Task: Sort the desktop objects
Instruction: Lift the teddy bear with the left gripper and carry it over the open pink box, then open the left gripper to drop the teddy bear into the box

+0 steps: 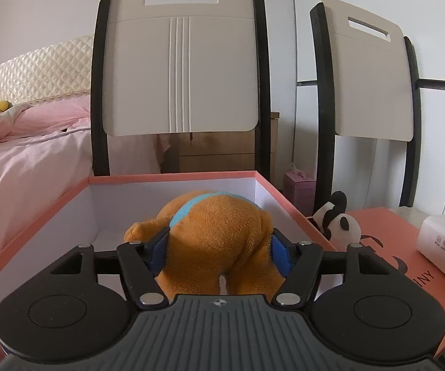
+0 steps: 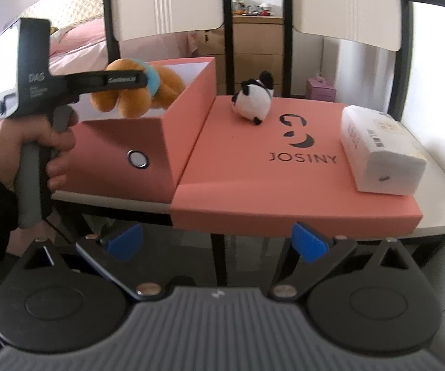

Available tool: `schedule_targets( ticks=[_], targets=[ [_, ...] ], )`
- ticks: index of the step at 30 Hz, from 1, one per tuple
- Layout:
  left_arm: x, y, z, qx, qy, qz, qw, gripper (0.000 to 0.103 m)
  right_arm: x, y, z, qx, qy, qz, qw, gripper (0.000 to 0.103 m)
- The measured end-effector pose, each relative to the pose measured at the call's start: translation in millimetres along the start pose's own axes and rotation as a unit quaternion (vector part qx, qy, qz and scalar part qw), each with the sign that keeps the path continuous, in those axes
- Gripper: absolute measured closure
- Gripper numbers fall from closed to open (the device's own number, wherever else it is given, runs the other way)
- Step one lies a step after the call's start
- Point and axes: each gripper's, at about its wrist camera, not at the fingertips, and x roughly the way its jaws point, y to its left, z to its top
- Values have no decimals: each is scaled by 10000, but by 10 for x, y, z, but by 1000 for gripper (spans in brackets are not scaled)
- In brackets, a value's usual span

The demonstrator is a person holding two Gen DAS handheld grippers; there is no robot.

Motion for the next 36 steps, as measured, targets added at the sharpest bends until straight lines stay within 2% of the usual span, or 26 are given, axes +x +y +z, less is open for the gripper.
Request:
schedule_targets(
  ticks=[4, 6, 14, 25, 29, 32, 36],
  targets=[
    [-65, -36, 2, 159, -99, 68, 9998, 22, -25, -38, -3, 28, -48, -112, 9999, 0],
    [-133, -53, 13, 203, -218, 69, 9995, 13, -39, -54, 7, 47, -98, -150, 9998, 0],
    [-421, -49, 48, 111, -303, -98, 9994, 8, -104, -113, 54, 170, -401, -241, 9988, 0],
    [-991, 98, -28, -9, -436, -213, 9988, 3, -199, -122, 201, 425, -1117, -421, 9919, 0],
    [-1174, 267, -125, -180, -607, -150, 9979, 2, -188, -93, 235, 478, -1305, -341, 9897, 0],
    [-1232, 390, -258, -332, -625, -94, 9974, 0, -162, -33, 241, 433, -1437, -307, 9882, 0],
    [-1207, 453, -352, -295, -578, -17, 9979, 0, -87, 104, 219, 155, -1577, -155, 9872, 0]
  ],
)
